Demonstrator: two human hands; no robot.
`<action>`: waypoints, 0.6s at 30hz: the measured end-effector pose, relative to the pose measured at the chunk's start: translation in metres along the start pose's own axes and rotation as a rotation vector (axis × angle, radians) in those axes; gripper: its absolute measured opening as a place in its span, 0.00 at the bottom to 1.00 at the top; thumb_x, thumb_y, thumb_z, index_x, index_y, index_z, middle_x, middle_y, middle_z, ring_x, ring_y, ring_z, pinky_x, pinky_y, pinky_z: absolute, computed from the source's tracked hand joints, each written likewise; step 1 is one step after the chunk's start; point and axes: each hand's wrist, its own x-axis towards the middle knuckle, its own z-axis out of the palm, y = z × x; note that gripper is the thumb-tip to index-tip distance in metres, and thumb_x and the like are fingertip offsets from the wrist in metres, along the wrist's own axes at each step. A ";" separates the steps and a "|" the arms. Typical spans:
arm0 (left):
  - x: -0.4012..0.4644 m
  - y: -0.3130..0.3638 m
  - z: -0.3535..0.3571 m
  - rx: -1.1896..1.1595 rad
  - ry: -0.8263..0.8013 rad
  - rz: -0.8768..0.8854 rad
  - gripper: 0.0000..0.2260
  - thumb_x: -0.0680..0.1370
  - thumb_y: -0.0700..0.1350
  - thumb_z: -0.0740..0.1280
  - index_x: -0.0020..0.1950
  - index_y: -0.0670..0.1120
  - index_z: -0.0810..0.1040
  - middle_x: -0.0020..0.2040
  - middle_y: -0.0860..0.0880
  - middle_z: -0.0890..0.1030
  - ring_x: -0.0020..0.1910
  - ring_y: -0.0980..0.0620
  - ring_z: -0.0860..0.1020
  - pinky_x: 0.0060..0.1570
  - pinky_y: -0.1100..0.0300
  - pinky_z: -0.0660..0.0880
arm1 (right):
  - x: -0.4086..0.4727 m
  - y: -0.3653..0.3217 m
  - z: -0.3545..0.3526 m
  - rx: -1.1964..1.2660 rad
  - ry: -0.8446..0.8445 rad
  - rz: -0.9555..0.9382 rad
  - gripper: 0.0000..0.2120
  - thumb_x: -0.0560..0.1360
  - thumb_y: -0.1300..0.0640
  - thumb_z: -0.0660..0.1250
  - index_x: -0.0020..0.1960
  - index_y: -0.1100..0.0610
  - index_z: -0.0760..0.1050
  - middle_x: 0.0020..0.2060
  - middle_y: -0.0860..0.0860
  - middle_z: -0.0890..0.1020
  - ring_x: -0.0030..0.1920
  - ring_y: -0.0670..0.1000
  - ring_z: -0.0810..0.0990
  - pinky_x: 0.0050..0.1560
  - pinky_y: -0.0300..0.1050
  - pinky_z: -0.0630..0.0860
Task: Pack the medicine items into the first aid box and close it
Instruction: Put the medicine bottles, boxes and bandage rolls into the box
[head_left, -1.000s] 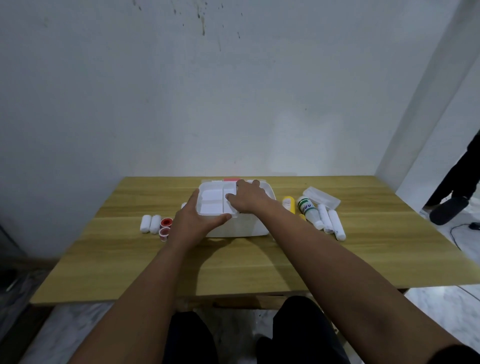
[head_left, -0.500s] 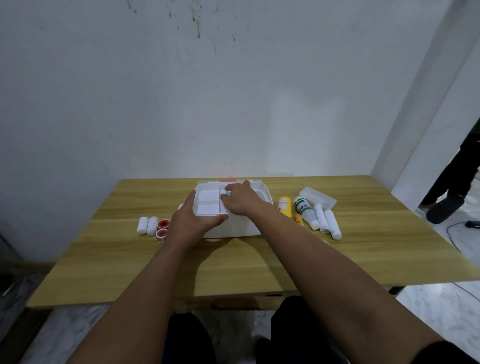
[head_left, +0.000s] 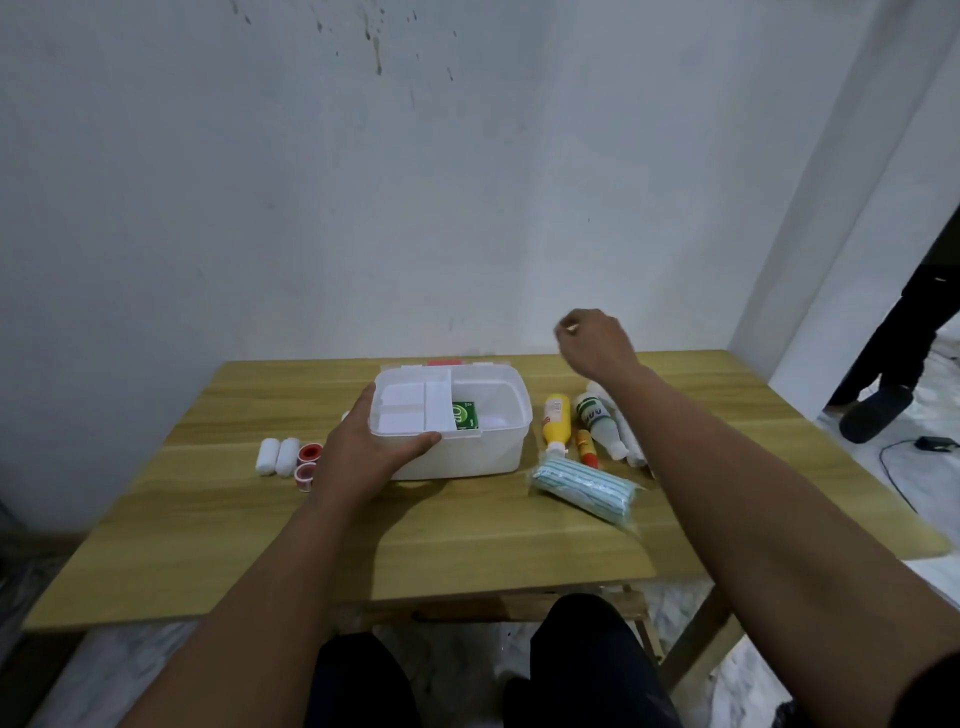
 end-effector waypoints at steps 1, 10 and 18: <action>0.000 0.000 0.000 -0.005 -0.002 0.001 0.42 0.66 0.63 0.81 0.77 0.59 0.69 0.66 0.59 0.78 0.63 0.54 0.75 0.53 0.57 0.73 | 0.004 0.017 -0.005 -0.039 -0.020 0.043 0.14 0.80 0.53 0.65 0.60 0.56 0.83 0.58 0.54 0.85 0.60 0.58 0.82 0.59 0.48 0.76; 0.000 -0.002 0.002 0.025 -0.006 0.014 0.45 0.67 0.64 0.81 0.79 0.59 0.66 0.70 0.57 0.77 0.66 0.53 0.74 0.57 0.54 0.77 | 0.018 0.112 -0.014 -0.364 -0.332 0.240 0.20 0.78 0.59 0.70 0.69 0.59 0.79 0.65 0.58 0.82 0.63 0.59 0.81 0.62 0.49 0.78; 0.000 0.000 0.002 0.015 -0.006 0.022 0.42 0.67 0.62 0.81 0.78 0.60 0.68 0.68 0.58 0.78 0.65 0.54 0.75 0.54 0.58 0.76 | 0.023 0.129 -0.002 -0.419 -0.355 0.266 0.28 0.68 0.55 0.78 0.67 0.56 0.77 0.60 0.56 0.82 0.59 0.58 0.81 0.58 0.52 0.80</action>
